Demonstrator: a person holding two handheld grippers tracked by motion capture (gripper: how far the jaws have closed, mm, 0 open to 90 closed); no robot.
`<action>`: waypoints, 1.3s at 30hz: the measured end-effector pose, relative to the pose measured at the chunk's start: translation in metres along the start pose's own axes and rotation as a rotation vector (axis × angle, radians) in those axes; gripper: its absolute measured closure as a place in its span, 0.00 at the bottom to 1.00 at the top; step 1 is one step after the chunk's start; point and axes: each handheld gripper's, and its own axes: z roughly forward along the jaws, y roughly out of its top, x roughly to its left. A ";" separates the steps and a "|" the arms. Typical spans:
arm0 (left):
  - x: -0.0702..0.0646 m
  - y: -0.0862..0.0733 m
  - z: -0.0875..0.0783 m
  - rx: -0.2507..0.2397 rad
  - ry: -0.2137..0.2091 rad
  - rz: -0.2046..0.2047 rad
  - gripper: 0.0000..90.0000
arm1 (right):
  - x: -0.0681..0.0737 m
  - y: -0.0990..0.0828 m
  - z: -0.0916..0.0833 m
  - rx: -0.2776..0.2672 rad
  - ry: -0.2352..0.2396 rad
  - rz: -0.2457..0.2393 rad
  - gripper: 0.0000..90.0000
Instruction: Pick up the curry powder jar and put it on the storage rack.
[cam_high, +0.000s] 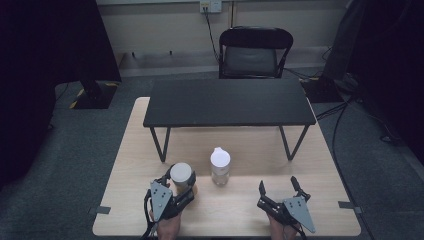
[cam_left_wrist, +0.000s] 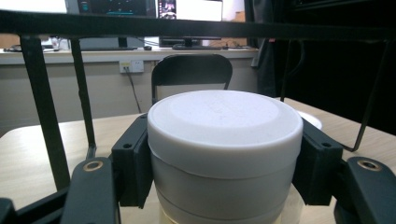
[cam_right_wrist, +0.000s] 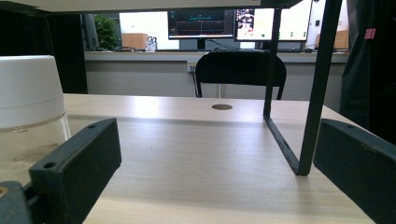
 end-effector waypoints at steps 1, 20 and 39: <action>0.001 0.002 0.000 -0.001 -0.003 0.003 0.38 | 0.000 0.000 0.000 0.000 0.000 0.000 0.00; 0.018 0.029 0.006 -0.029 -0.063 0.025 0.38 | 0.000 0.000 0.000 0.000 0.000 0.000 0.00; 0.040 0.074 0.019 -0.061 -0.119 -0.002 0.38 | 0.000 0.000 0.000 0.000 0.001 0.000 0.00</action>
